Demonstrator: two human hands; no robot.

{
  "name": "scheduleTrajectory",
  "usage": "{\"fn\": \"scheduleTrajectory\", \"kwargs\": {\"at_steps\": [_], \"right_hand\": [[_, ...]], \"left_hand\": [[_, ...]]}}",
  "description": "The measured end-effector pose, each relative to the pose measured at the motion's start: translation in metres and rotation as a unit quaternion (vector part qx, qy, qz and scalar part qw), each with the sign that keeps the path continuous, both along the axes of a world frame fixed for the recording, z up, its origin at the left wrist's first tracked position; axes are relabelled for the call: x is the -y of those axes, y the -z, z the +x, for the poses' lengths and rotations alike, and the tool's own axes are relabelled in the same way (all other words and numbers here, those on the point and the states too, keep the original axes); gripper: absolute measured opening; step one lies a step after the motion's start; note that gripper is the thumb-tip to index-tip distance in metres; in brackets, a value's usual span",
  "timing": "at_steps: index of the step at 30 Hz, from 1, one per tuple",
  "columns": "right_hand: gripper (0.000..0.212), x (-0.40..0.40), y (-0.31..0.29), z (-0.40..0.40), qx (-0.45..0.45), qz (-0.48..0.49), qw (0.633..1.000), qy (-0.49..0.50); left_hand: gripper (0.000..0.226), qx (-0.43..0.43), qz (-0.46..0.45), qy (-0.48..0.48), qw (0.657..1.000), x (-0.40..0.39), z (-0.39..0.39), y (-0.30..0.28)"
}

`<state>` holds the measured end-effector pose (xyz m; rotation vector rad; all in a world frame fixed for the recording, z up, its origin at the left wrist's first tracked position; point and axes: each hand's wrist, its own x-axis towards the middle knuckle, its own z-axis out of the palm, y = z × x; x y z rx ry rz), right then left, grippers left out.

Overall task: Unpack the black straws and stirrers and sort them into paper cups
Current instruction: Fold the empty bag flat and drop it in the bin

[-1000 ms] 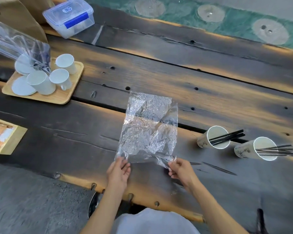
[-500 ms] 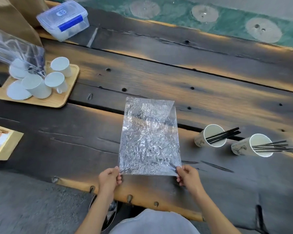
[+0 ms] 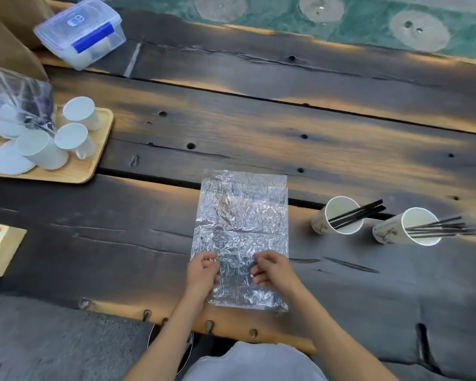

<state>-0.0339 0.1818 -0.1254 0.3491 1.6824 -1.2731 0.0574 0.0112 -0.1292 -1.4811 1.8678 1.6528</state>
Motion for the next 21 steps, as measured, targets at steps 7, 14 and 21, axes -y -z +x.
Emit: {"fn": "scheduleTrajectory", "kwargs": {"at_steps": [7, 14, 21], "right_hand": [[0.013, -0.014, 0.013, -0.019, 0.053, 0.045, 0.978, 0.196], [0.021, 0.034, 0.008, -0.041, 0.064, -0.038, 0.987, 0.140], [0.023, 0.025, 0.029, -0.065, -0.021, 0.104, 0.977, 0.187]], "left_hand": [[0.016, 0.020, 0.105, -0.143, 0.984, 0.029, 0.002, 0.012], [0.019, -0.025, 0.181, -0.139, 0.973, 0.015, -0.025, 0.010], [0.017, 0.009, 0.196, -0.255, 0.947, 0.034, -0.044, 0.015]]}}
